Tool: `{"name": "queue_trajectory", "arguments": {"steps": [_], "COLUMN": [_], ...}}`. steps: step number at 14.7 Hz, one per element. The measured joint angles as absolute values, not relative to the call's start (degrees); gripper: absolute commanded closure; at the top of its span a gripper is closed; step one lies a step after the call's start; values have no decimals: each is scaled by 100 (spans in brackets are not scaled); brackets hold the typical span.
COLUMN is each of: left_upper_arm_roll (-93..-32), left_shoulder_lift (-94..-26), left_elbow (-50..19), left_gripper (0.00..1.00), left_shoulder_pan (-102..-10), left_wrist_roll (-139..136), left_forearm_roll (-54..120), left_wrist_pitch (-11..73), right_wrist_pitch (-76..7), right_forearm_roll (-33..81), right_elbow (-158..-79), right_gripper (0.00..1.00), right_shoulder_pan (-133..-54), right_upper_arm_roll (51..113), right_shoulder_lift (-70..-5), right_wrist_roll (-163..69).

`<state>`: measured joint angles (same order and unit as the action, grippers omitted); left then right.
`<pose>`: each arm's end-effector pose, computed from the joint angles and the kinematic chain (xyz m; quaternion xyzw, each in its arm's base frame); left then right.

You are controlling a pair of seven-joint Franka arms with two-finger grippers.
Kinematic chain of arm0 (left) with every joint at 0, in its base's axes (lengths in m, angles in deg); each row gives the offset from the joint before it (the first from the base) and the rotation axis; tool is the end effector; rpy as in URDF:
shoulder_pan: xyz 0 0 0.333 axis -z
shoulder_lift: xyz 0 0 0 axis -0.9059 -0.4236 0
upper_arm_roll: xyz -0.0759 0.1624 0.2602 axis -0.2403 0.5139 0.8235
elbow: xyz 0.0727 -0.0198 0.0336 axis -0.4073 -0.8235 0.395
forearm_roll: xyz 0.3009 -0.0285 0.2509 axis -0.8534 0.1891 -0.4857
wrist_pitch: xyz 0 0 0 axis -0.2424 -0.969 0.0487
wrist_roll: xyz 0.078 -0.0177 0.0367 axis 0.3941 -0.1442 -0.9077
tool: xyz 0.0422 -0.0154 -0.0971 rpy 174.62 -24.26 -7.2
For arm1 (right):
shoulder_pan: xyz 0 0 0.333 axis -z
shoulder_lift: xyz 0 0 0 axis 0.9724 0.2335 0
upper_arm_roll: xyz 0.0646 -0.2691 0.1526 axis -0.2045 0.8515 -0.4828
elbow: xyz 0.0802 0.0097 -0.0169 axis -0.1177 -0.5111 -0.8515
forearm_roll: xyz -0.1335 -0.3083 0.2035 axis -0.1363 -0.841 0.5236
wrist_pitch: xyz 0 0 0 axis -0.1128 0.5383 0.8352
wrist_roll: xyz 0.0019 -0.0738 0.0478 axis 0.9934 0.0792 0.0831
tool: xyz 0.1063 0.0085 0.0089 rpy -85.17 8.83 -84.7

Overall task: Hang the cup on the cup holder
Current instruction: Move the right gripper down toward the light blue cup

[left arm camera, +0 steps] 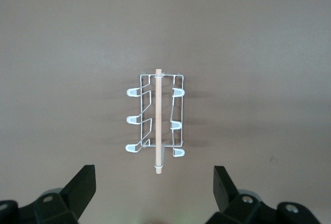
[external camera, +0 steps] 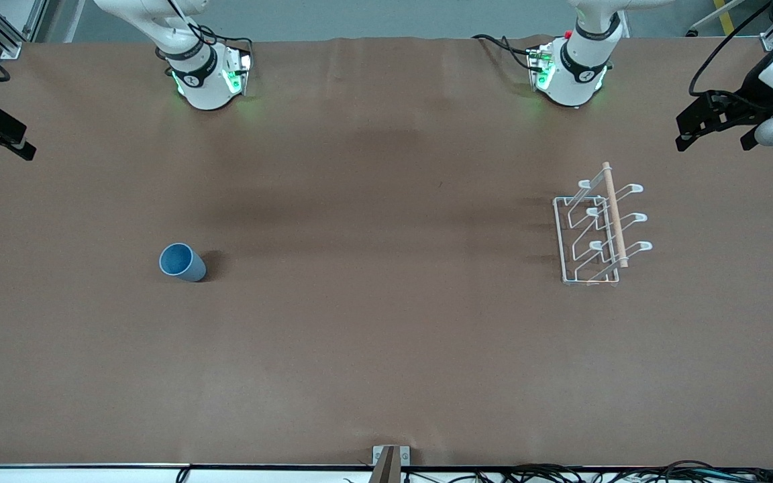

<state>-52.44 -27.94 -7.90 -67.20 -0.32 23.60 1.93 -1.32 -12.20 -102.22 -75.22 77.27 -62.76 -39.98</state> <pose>0.5106 -0.0589 0.6629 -0.9998 0.0053 -0.0162 0.0074 0.5296 -0.0169 0.6891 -0.9993 0.0335 -0.0121 0.0102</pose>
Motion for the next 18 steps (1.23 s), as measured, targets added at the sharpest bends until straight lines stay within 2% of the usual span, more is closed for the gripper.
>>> {"name": "queue_trajectory", "arguments": {"steps": [14, 18], "left_upper_arm_roll": [-5262, -5269], "left_shoulder_lift": [-2912, -2931], "left_elbow": [-669, -657], "left_gripper": [0, 0], "left_shoulder_pan": [-6702, -6700], "left_wrist_roll": [13, 29], "left_forearm_roll": [2359, 2359], "left_wrist_pitch": [143, 132], "right_wrist_pitch": [-133, -159], "right_forearm_roll": [-1220, -1211], "right_elbow": [-10255, -10269], "right_gripper": [0, 6], "right_shoulder_pan": [-7522, -7522], "right_upper_arm_roll": [7731, 7730], "right_shoulder_lift": [-6266, -6250], "right_wrist_roll": [-3998, -4000]}}
